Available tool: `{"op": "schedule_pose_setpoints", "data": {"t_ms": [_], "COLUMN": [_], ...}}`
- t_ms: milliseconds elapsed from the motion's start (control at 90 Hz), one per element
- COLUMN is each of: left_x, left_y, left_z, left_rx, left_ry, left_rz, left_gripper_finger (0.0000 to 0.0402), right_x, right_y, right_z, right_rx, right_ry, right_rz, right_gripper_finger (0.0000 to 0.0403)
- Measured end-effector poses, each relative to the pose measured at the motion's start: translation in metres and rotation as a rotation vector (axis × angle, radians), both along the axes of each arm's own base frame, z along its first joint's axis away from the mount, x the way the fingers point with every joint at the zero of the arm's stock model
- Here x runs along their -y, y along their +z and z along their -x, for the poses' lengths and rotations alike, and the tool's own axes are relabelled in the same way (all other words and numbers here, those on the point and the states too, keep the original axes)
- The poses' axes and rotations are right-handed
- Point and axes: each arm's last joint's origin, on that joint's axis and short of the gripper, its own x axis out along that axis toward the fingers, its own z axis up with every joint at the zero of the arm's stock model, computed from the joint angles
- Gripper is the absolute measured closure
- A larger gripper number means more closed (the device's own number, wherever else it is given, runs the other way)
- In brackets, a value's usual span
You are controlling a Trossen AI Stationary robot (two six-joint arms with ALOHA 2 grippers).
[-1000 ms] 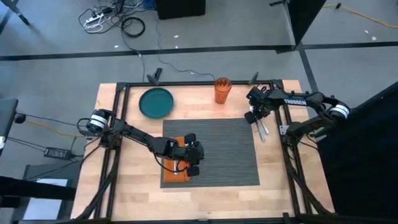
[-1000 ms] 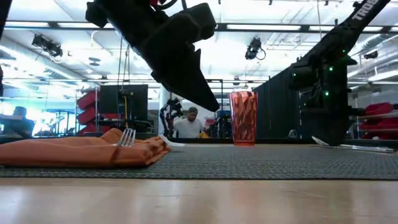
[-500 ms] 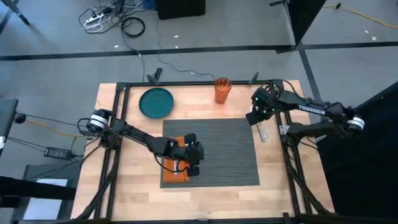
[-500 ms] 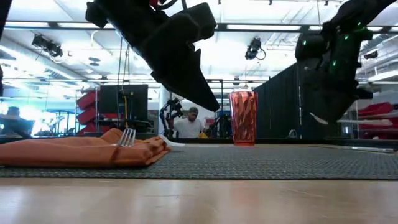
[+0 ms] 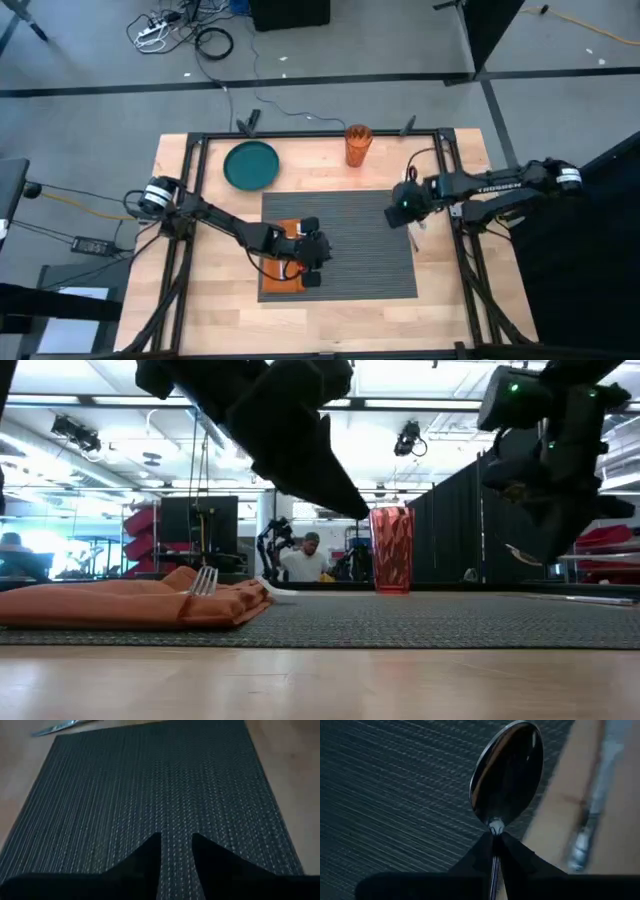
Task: Set table place
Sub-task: Put the silver spoon on the middle right of the black table placemat
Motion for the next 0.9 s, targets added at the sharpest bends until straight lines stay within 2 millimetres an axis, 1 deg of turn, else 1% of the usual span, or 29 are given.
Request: {"op": "schedule_pose_setpoints", "data": {"t_ms": [167,356,600,900], "left_x": [0.001,0.001,0.001,0.001], "left_y": [0.0,0.0,0.0,0.001], "left_z": [0.0,0.0,0.0,-0.001], "left_rx": [-0.002,-0.002,-0.002,0.013], "left_ry": [-0.02,-0.02,-0.016,-0.015], "left_rz": [-0.022,-0.021,-0.017,-0.011], "left_gripper_finger": [0.0308,0.0308,0.0308,0.0308], "right_x": [-0.014,-0.018,-0.015,-0.011], "right_y": [-0.018,-0.04,-0.041,-0.04], "right_z": [-0.01,-0.017,-0.016,-0.011], "right_rx": [0.041,-0.003,-0.014,-0.042], "right_ry": [-0.067,-0.079,-0.101,-0.141], "right_rz": [0.041,0.038,0.069,0.081], "right_gripper_finger": [0.04,0.0396,0.0395,0.037]}}
